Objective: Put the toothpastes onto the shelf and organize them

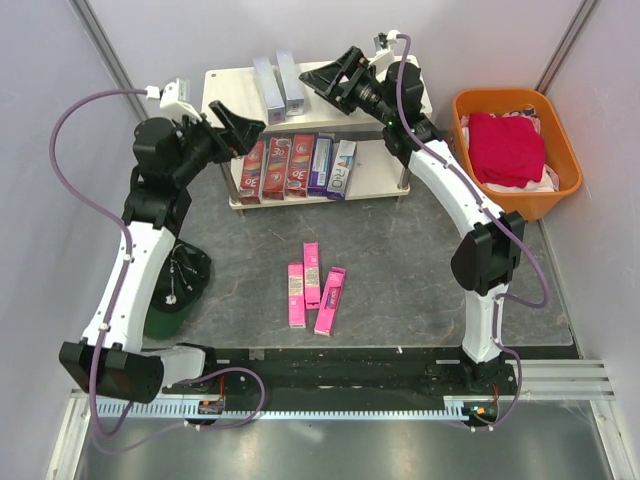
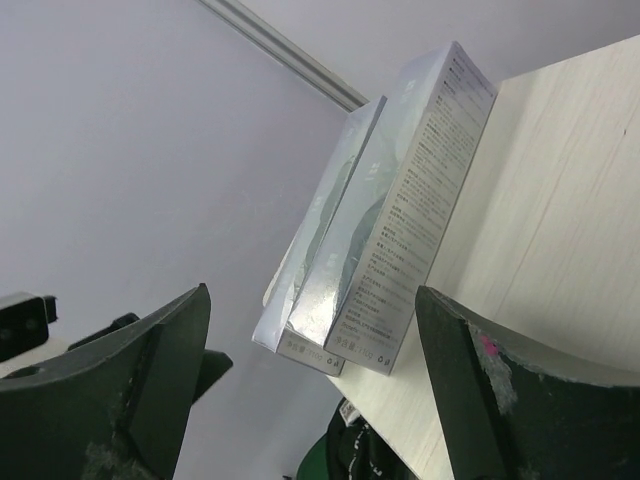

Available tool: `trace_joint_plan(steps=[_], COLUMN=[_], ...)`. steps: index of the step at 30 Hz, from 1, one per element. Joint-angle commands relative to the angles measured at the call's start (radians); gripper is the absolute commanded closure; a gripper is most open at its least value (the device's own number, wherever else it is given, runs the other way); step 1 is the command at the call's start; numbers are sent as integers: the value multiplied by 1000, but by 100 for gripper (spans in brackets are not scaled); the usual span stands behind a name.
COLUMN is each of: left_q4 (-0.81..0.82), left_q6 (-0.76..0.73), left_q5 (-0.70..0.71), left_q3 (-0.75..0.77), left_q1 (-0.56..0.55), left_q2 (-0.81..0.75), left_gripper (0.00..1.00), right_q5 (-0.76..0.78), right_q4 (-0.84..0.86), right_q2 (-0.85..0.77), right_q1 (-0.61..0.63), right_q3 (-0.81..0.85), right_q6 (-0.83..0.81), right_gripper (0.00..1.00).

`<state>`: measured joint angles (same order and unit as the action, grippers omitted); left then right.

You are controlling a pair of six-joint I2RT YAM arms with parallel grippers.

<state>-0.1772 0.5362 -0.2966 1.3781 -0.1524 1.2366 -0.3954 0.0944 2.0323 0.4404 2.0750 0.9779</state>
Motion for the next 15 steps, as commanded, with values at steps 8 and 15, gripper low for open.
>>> trace_joint_plan(steps=[8,15], left_q4=[22,30], left_q6=[5,10], left_q5=[-44,-30], left_q3=[150,121], left_q1=[4,5], left_q2=[136,115], left_gripper=[5,5], right_q5=[-56,-36], right_q4=[-128,-133], right_q2=[32,19], right_q1=[80,95], right_q3=[36,4], right_q6=[-82,-84], right_gripper=[8,8])
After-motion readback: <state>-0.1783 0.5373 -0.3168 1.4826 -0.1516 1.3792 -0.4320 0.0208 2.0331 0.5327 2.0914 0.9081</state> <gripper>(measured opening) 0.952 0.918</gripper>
